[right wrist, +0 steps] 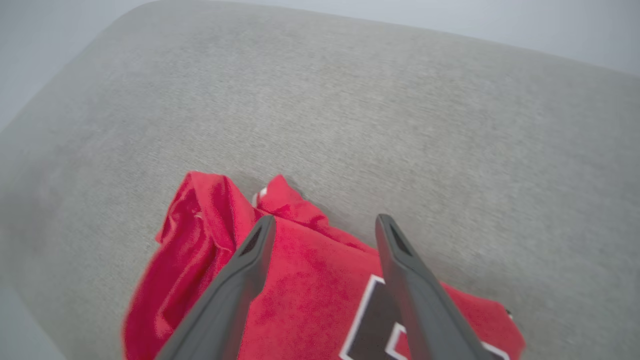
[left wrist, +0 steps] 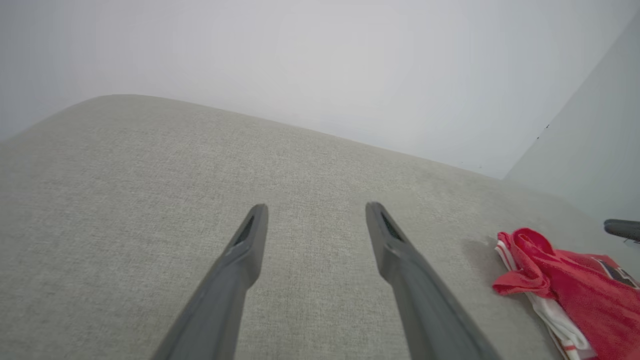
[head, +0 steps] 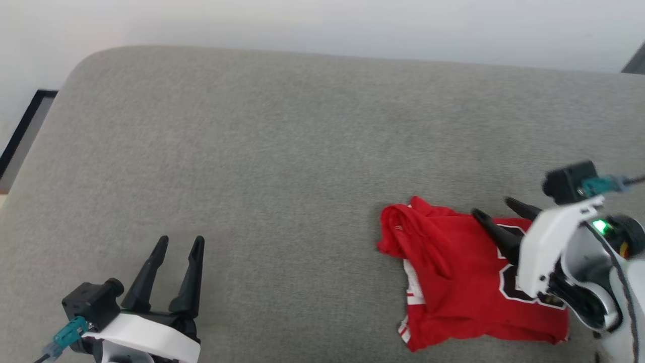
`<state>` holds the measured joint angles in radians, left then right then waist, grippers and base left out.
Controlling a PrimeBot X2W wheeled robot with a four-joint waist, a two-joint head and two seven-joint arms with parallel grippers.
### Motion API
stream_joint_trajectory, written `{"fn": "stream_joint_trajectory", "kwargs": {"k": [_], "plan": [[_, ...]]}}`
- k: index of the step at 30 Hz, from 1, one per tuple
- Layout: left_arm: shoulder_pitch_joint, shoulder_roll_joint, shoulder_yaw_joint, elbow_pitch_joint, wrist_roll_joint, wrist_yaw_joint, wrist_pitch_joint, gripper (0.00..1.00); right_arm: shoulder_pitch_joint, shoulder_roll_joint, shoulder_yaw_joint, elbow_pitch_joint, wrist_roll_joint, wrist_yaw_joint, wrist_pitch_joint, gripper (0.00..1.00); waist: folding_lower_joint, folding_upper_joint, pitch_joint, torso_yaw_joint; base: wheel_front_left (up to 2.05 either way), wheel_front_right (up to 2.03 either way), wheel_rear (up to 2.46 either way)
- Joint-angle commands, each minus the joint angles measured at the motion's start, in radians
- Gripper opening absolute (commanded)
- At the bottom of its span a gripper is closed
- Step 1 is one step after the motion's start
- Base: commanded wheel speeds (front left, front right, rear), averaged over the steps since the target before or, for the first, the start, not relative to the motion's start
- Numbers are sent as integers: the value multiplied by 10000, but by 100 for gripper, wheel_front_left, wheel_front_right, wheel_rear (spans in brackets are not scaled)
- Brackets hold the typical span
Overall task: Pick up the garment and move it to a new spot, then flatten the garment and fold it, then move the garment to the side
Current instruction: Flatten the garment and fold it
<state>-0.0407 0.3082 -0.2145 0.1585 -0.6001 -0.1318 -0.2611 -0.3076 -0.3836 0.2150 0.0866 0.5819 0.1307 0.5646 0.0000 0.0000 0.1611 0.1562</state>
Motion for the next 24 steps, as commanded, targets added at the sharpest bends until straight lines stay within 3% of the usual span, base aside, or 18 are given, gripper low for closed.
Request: {"fn": "stream_joint_trajectory", "kwargs": {"k": [1, 7, 13, 20, 24], "plan": [[84, -7, -27, 32, -43, 25, -50, 100, 186, -132, -86, 166, 2, 0, -326, 100, 0, 0, -197, -229, 0, 0, 0], [270, 7, -86, 240, -109, 25, -50, 100, 713, -306, -562, 1456, 81, 0, -2616, 100, 0, 0, -565, -654, 0, 0, 0], [481, -65, -24, 467, -165, 25, -50, 100, 1127, -69, -1020, 2593, 45, 0, -4989, 100, 0, 0, -911, -902, 0, 0, 0], [901, -267, 130, 596, 149, 25, -50, 100, 1757, 281, -1059, 3177, -356, 0, -7536, 100, 0, 0, -1452, -896, 0, 0, 0], [1238, -361, 366, 444, 386, 25, -50, 100, 2228, 596, -1181, 2913, -632, 0, -8141, 100, 0, 0, -1640, -824, 0, 0, 0]]}}
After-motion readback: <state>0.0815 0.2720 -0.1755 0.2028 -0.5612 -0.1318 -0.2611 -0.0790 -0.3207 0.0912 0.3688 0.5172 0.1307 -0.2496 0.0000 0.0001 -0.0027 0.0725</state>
